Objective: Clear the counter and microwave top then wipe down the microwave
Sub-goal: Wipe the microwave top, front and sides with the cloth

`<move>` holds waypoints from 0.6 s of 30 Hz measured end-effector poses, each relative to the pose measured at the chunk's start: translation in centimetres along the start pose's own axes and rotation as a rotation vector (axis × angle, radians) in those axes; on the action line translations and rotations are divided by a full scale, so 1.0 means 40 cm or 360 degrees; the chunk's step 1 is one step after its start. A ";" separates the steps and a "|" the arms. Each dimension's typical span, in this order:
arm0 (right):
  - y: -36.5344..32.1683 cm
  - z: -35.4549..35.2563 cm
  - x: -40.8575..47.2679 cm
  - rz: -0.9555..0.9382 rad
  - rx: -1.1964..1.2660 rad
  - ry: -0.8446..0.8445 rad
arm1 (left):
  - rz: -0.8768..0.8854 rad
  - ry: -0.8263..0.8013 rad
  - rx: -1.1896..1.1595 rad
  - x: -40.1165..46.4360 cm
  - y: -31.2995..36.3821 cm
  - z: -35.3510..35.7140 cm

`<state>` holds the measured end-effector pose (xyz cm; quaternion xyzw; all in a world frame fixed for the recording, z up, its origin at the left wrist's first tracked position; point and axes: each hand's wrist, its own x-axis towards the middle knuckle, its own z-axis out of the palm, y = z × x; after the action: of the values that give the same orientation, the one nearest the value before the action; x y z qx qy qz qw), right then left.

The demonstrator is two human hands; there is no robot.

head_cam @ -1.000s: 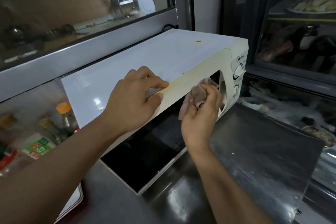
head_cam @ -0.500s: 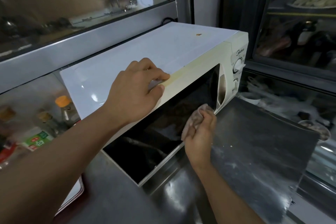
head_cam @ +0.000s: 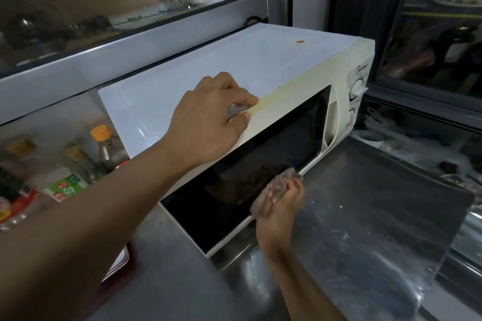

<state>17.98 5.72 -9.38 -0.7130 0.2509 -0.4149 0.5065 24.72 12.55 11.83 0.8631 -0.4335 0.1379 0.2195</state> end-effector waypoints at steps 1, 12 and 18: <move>0.011 -0.006 -0.006 0.0087 -0.0021 -0.0014 | 0.0004 -0.0003 0.0004 -0.001 0.001 0.000; -0.235 -0.034 0.109 -0.0336 0.0198 0.0172 | -0.0046 -0.0031 -0.0004 0.002 -0.003 0.002; -0.238 0.010 -0.070 -0.0567 0.0226 -0.0017 | -0.0041 -0.0023 -0.0020 0.002 -0.002 -0.001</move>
<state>16.25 11.55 -1.53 -0.7110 0.0880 -0.5108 0.4753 24.83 12.56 11.89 0.8682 -0.4247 0.1262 0.2235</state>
